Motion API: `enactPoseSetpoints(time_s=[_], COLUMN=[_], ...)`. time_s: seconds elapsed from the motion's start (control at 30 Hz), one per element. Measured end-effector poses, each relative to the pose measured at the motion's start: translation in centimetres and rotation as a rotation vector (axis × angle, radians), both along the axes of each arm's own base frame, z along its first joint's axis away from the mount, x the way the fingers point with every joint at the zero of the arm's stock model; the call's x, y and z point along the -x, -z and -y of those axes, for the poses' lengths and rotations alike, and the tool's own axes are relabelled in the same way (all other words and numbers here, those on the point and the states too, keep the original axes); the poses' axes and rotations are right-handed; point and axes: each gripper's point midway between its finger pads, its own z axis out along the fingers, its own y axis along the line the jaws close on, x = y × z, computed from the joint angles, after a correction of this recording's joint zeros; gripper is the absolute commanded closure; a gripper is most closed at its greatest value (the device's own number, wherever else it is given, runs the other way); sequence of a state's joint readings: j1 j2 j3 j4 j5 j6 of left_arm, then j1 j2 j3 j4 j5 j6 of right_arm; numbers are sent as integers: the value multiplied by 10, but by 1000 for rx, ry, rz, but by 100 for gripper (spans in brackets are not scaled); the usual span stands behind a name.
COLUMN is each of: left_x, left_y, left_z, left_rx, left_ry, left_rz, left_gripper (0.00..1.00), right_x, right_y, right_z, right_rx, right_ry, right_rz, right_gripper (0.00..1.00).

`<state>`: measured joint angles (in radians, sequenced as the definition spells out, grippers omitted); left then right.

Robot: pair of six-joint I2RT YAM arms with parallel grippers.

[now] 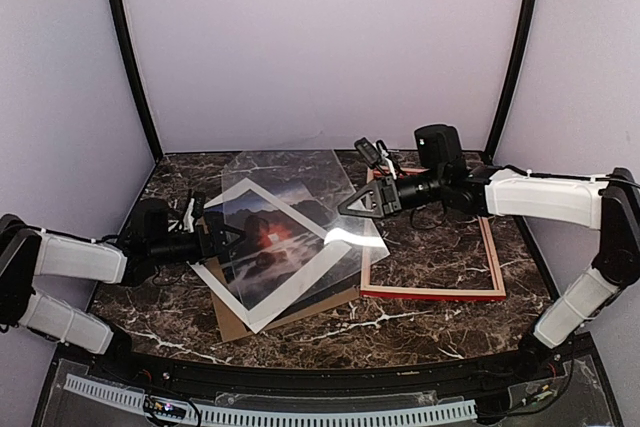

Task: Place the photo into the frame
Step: Pick up the glass panel from the mat board.

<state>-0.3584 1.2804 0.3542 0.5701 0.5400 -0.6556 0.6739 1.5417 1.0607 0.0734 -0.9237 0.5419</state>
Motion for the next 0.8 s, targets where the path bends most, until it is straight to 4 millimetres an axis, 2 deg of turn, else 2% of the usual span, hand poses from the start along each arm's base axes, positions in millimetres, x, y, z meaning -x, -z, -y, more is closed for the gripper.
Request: enactPoseSetpoints(time_s=[0.23, 0.43, 0.6, 0.8], left_x=[-7, -12, -16, -17], left_y=[-7, -21, -31, -46], left_z=[17, 32, 34, 28], left_rx=[64, 117, 143, 163], left_ry=[83, 168, 194, 200], left_rz=[17, 55, 82, 123], left_gripper=[1, 1, 1, 9], right_x=[5, 7, 0, -8], right_y=[-8, -9, -10, 4], right_z=[3, 6, 14, 25], right_rx=[-15, -15, -13, 17], right_ry=[-17, -25, -2, 33], right_rz=[21, 31, 47, 35], right_gripper=[100, 100, 100, 100])
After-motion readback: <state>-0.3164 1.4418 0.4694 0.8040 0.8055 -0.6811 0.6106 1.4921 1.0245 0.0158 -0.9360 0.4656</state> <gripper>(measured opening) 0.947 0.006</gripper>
